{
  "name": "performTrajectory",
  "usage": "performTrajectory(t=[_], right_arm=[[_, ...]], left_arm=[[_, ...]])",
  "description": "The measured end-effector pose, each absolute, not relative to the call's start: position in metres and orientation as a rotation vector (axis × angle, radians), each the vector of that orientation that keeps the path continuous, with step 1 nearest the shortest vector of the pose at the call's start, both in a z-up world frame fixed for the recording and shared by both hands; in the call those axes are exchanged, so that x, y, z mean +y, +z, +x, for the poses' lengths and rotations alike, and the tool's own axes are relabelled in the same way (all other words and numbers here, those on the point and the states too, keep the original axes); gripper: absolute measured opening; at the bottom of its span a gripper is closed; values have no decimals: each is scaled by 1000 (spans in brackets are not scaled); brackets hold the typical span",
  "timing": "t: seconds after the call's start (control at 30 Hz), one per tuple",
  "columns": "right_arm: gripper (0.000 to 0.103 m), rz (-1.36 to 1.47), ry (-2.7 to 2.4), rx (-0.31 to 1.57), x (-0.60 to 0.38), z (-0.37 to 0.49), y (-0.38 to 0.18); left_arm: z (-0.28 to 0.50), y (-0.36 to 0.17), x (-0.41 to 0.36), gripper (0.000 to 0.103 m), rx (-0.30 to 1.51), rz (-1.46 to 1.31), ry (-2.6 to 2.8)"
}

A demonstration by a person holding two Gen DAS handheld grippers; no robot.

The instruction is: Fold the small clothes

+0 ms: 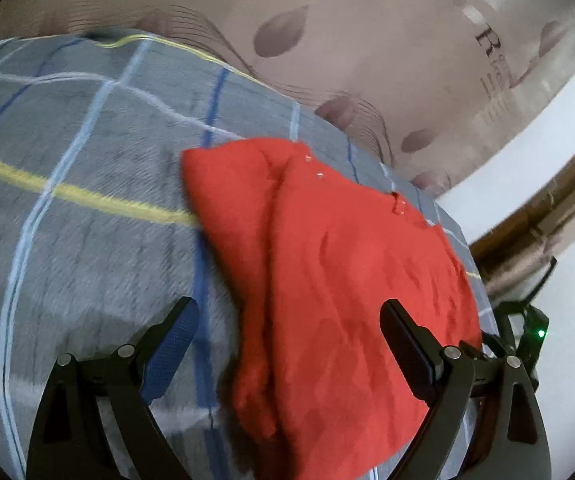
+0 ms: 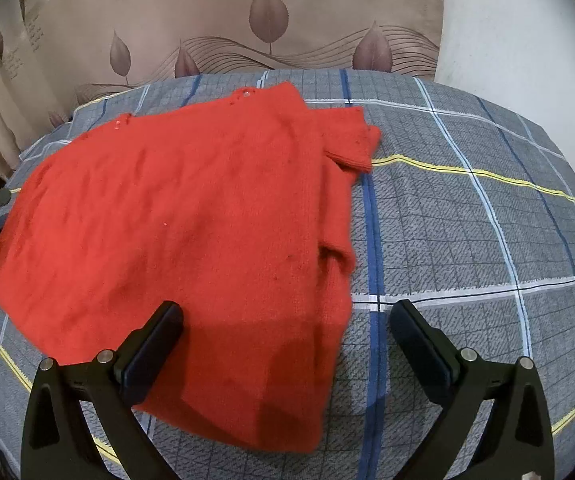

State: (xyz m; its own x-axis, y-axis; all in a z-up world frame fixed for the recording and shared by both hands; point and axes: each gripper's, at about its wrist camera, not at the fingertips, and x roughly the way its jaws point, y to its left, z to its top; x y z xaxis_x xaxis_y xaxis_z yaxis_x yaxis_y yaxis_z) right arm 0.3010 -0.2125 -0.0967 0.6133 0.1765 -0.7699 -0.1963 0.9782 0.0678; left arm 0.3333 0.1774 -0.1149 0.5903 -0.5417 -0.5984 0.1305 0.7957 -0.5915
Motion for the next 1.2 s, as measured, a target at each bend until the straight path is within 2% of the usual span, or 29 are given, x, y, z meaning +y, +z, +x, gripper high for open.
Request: performTrajectory(t=[0.2,0.23,0.3,0.33,0.37,0.4,0.6,0.77,1.2], right_arm=[[103,-7,222,878,-215,300,-94],[103,-6,222,878,-215,300,-93],[103,-6,223,879,-215,300,-93],[103,-6,222,879,-215,300,-93],[103,-7,222,879,-215,300,-93],[103,-7,222,880,-215,300,-92],[103,27,216,860,-221,299,-87],[103,268,299,710,-255,291,-60],[103,413,518,670,-261,283,-70]], left_arm=[[371,-118,174,90,880,-527,-519],[376,-119,174,86,875,-534,-529],[383,-122,173,71,868,-524,-510],[385,-122,174,56,869,-521,-493],[389,-126,176,28,887,-537,-483],[393,-133,180,24,915,-583,-482],[391,-120,170,20,924,-567,-401],[387,-81,148,20,920,-524,-377],[405,-6,15,19,1029,-471,-417]])
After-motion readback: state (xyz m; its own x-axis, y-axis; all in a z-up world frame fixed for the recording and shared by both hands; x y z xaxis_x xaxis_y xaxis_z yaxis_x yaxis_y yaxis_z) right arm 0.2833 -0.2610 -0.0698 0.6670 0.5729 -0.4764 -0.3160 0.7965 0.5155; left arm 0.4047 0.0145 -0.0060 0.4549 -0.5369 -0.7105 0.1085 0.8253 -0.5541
